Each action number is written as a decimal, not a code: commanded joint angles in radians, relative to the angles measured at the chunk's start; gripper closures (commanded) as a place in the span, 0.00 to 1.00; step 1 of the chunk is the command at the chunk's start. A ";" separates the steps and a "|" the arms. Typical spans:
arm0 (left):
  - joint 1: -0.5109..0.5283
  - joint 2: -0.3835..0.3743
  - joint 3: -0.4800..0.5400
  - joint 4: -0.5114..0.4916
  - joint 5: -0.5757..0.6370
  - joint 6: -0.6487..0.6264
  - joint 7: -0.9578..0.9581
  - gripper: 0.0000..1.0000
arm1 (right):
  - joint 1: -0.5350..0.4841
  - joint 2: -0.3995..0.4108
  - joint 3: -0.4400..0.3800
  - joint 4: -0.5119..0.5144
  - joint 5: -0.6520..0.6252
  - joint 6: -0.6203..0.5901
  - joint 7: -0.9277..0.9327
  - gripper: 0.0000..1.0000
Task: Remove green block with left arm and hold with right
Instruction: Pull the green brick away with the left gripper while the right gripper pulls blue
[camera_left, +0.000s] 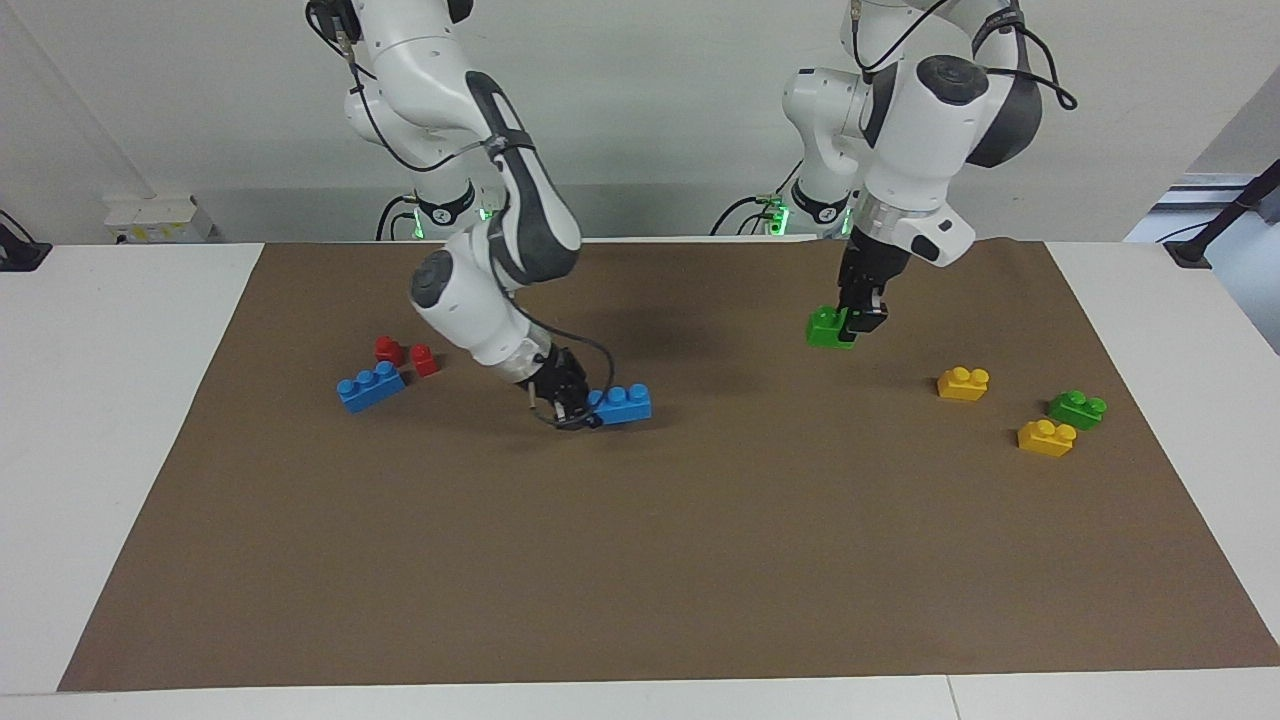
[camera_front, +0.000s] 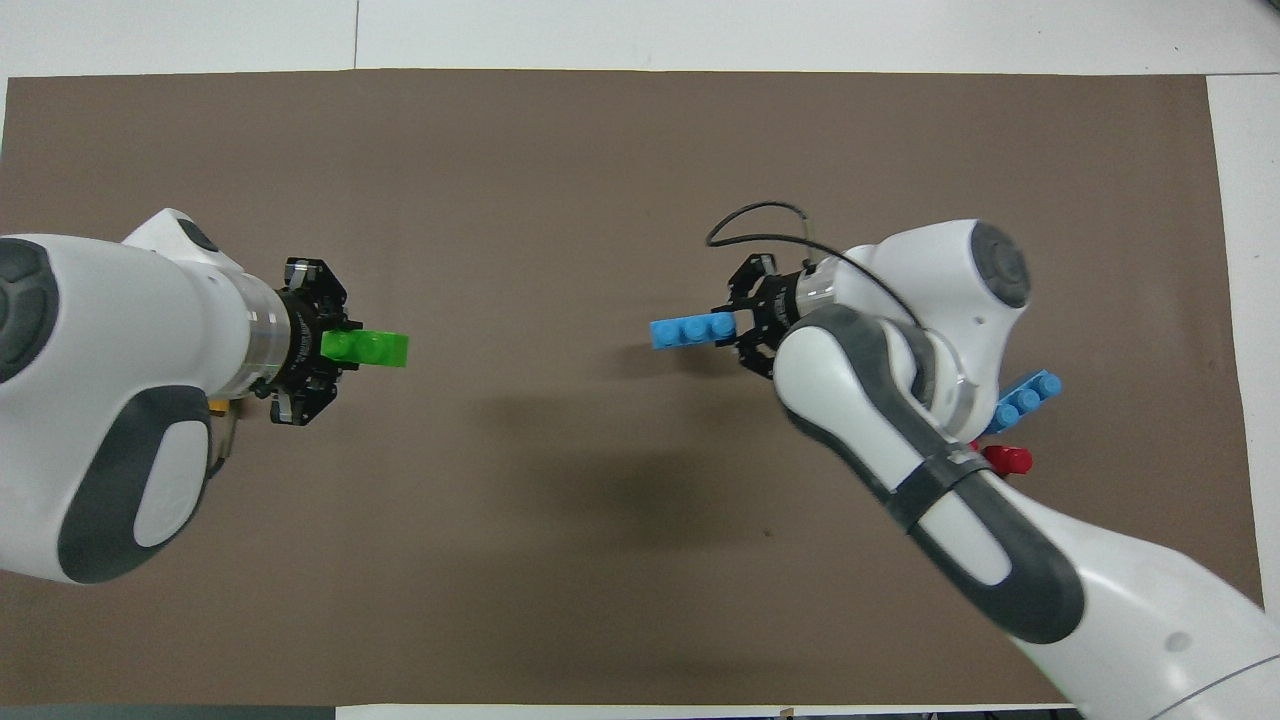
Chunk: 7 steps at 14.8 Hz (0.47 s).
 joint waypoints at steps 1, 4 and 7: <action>0.111 0.016 -0.007 0.012 -0.026 -0.019 0.226 1.00 | -0.170 -0.019 0.015 -0.003 -0.038 -0.102 -0.187 1.00; 0.191 0.089 -0.007 0.019 -0.037 0.033 0.424 1.00 | -0.313 -0.017 0.014 -0.026 -0.043 -0.149 -0.241 1.00; 0.236 0.192 -0.007 0.023 -0.036 0.160 0.524 1.00 | -0.371 0.004 0.014 -0.046 -0.045 -0.143 -0.287 1.00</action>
